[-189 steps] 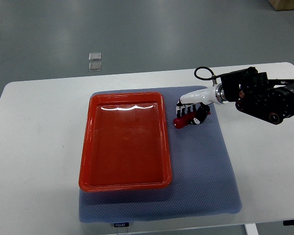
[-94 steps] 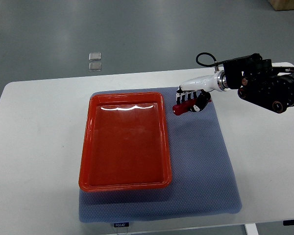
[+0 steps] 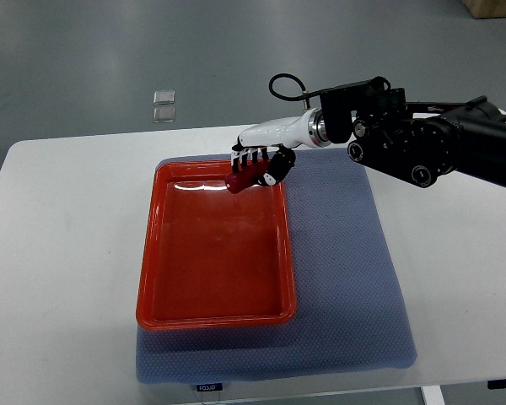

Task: Place red pepper on red tray
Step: 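Carry the pepper with the right hand over the red tray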

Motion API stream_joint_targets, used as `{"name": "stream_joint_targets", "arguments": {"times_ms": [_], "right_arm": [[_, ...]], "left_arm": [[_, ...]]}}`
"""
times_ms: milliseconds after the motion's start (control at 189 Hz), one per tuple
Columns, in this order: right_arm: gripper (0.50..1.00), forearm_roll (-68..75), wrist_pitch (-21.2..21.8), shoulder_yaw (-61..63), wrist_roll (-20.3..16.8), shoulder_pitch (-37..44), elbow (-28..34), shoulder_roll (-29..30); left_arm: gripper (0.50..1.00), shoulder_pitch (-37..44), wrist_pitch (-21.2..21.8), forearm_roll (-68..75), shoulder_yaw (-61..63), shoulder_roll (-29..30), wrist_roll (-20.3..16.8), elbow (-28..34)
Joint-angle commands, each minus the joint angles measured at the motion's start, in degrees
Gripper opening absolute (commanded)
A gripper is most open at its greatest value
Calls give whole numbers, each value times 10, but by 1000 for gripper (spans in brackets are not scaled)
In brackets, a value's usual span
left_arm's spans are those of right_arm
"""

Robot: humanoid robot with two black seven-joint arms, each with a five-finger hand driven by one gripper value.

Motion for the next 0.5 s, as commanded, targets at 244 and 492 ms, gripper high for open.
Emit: {"name": "stream_joint_targets", "arguments": {"times_ms": [244,492], "right_arm": [[529,1,1,0,0,-22,1,69],[588,1,-1,0,0,-40,1,70]], "left_arm": [[1000,0,0,0,0,0,0,0],[1000,0,0,0,0,0,0,0]]}}
